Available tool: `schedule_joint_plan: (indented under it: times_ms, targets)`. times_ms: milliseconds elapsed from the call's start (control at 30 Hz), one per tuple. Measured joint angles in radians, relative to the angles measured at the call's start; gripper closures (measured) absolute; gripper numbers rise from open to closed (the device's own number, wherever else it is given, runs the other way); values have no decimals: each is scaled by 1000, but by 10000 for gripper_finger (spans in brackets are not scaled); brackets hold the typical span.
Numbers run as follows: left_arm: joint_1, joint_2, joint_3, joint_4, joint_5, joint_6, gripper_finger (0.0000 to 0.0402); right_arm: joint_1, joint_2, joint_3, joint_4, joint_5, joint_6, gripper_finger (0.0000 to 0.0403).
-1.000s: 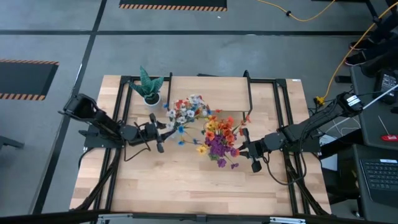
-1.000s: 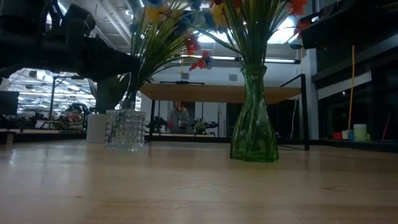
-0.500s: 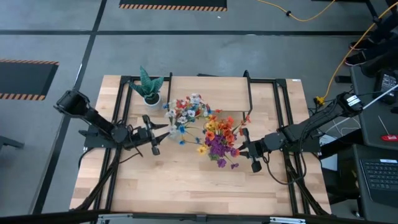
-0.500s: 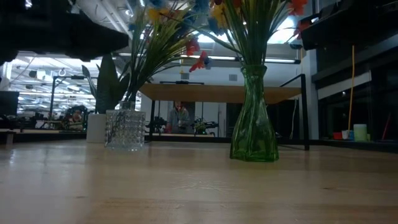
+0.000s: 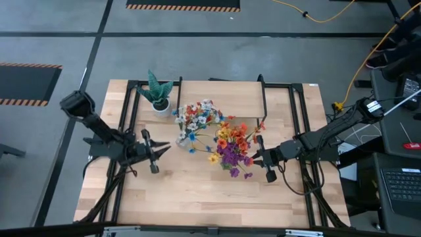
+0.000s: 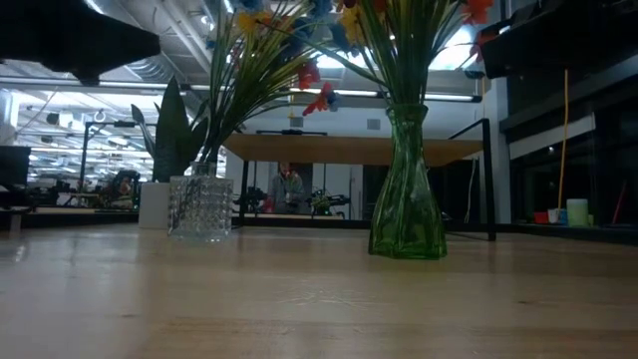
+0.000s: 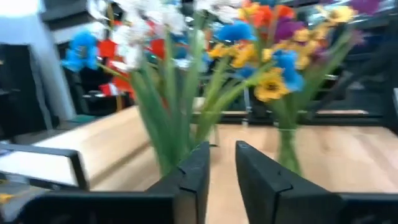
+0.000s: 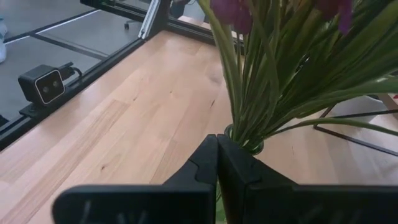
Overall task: Pick and place flowers into a vace then onto a shelf
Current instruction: Put the green flower vase on the shelf
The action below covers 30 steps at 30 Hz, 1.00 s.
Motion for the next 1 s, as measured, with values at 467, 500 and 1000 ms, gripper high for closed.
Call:
schedule_joint_plan:
  times_ms: [467,500,1000]
  targets:
    - [-66,1,0,-188,-14,-253,400,28,-61,0,-112,-9,158,393]
    - [-62,2,0,-190,-14,-253,399,32,-59,0,-125,-21,187,393]
    - [-50,6,191,-758,32,-601,399,77,-56,0,-149,-72,213,393]
